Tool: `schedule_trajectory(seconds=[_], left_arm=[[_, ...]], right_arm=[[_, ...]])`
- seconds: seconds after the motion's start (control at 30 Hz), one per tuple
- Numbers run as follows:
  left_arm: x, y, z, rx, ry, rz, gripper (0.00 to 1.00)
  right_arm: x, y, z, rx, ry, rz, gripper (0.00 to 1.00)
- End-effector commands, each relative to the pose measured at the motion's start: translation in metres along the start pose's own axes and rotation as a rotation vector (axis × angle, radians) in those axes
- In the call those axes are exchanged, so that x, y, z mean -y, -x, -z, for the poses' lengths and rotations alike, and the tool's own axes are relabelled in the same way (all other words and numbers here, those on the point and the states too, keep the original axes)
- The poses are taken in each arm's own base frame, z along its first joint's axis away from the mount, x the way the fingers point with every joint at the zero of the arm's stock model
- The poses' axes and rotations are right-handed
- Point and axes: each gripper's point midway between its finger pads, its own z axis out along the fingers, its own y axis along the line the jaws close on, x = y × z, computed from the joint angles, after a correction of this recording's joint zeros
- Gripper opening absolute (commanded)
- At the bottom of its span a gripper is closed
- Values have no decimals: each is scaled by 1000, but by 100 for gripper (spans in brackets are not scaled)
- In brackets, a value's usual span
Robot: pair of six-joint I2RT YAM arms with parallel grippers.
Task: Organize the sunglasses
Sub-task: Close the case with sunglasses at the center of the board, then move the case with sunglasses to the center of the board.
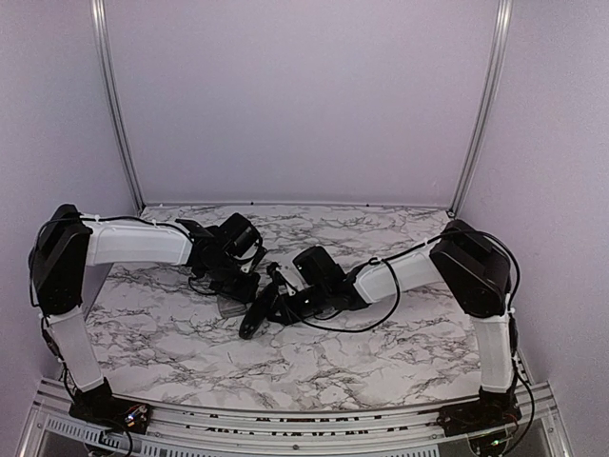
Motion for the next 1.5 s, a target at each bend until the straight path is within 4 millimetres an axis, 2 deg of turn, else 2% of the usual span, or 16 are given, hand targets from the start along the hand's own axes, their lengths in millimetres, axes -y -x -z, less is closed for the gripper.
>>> schedule_trajectory(seconds=[0.0, 0.3, 0.53, 0.77, 0.93, 1.07, 1.1, 1.23, 1.37, 1.47], left_arm=[[50, -10, -3, -45, -161, -38, 18], [52, -9, 1, -35, -159, -39, 18], [53, -4, 10, -10, -164, -30, 18], [62, -7, 21, 4, -185, -33, 18], [81, -9, 28, 24, -201, -46, 18], [98, -10, 27, 24, -221, -63, 18], [101, -11, 26, 22, -226, -67, 18], [117, -10, 21, 21, -239, -78, 18], [134, -6, 23, 33, -259, -102, 18], [137, -1, 28, 53, -257, -108, 18]], right_arm=[[-32, 38, -1, 103, 89, 56, 9], [-33, 40, 2, 103, 83, 62, 8], [-37, 44, 16, 121, 71, 82, 9], [-37, 54, 53, 158, 42, 90, 10], [-21, 52, 80, 166, 9, 65, 12], [-16, 46, 97, 173, -20, 62, 13], [-3, 51, 107, 190, -46, 44, 14], [11, 50, 127, 196, -101, 39, 17], [19, 53, 149, 216, -174, 51, 18], [21, 58, 169, 256, -228, 68, 19]])
